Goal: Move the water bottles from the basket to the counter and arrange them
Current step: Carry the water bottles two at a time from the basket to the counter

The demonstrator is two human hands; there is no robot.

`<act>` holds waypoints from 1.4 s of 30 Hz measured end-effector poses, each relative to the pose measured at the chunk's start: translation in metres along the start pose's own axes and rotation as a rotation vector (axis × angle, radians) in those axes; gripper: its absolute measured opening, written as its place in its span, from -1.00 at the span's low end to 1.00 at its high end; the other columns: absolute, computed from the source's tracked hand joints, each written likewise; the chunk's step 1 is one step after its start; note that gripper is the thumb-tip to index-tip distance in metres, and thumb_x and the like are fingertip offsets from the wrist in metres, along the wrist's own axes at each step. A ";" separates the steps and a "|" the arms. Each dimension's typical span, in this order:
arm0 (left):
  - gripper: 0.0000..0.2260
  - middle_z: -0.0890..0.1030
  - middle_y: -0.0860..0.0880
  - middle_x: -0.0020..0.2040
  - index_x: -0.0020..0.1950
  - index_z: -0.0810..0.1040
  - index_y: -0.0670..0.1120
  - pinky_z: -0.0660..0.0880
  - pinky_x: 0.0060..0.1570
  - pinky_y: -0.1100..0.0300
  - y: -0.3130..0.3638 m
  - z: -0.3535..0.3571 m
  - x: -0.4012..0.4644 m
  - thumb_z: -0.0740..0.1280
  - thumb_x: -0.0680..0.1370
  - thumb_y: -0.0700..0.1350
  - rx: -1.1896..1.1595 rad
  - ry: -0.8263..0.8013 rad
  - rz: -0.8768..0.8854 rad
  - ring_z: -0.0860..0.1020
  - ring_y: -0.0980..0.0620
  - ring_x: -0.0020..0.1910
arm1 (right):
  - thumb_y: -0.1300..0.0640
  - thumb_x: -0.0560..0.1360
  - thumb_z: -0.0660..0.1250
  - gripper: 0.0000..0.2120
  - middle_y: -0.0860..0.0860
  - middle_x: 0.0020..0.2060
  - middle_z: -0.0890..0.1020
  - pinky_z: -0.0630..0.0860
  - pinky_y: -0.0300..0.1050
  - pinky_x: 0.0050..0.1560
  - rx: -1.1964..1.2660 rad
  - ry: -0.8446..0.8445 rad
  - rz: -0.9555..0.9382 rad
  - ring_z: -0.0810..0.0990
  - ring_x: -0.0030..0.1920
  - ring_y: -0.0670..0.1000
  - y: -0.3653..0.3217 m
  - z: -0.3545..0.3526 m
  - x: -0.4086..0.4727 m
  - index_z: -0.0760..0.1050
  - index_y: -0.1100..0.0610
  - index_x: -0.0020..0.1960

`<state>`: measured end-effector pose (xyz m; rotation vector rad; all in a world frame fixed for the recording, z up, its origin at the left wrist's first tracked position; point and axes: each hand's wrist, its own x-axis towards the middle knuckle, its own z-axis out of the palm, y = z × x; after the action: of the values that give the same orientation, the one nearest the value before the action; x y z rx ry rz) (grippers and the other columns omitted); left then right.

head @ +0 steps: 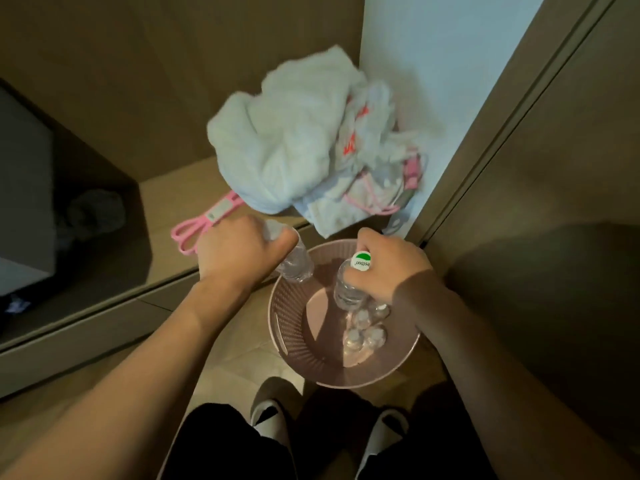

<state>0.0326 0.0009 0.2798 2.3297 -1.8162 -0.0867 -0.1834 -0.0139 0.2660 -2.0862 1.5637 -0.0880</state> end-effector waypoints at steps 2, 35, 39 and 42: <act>-0.56 0.43 -0.03 -0.49 -0.44 0.40 -0.06 0.47 -0.39 0.17 0.009 -0.069 0.000 0.24 0.45 0.25 -0.015 -0.006 -0.015 0.46 -0.06 -0.48 | -0.12 0.43 0.37 -0.70 -0.05 -0.34 0.46 0.31 -0.09 -0.25 -0.012 -0.002 -0.030 0.52 -0.23 0.09 -0.033 -0.060 -0.020 0.34 0.04 -0.10; -0.57 0.46 0.02 -0.50 -0.47 0.39 -0.08 0.26 -0.41 0.22 -0.341 -0.434 -0.279 0.23 0.34 0.27 -0.038 0.376 -0.998 0.44 0.02 -0.43 | -0.10 0.36 0.38 -0.72 -0.03 -0.30 0.54 0.45 -0.04 -0.30 -0.251 -0.346 -0.877 0.55 -0.22 0.07 -0.583 -0.074 -0.159 0.33 0.02 -0.17; -0.58 0.49 -0.01 -0.48 -0.45 0.41 -0.11 0.29 -0.39 0.22 -0.395 -0.455 -0.346 0.24 0.32 0.25 -0.037 0.423 -1.154 0.48 -0.02 -0.40 | -0.10 0.36 0.39 -0.71 -0.02 -0.30 0.56 0.43 -0.05 -0.31 -0.226 -0.412 -0.989 0.55 -0.25 0.07 -0.657 -0.027 -0.195 0.35 0.04 -0.16; -0.59 0.48 -0.01 -0.48 -0.43 0.42 -0.13 0.27 -0.41 0.23 -0.427 -0.466 -0.393 0.29 0.35 0.20 -0.038 0.469 -1.271 0.46 -0.01 -0.41 | -0.13 0.37 0.36 -0.73 -0.02 -0.28 0.58 0.46 -0.05 -0.30 -0.228 -0.421 -1.095 0.56 -0.25 0.05 -0.711 0.006 -0.223 0.37 0.02 -0.13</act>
<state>0.4170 0.5323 0.6327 2.7256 0.0151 0.2299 0.3675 0.3275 0.6334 -2.6663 0.0863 0.1437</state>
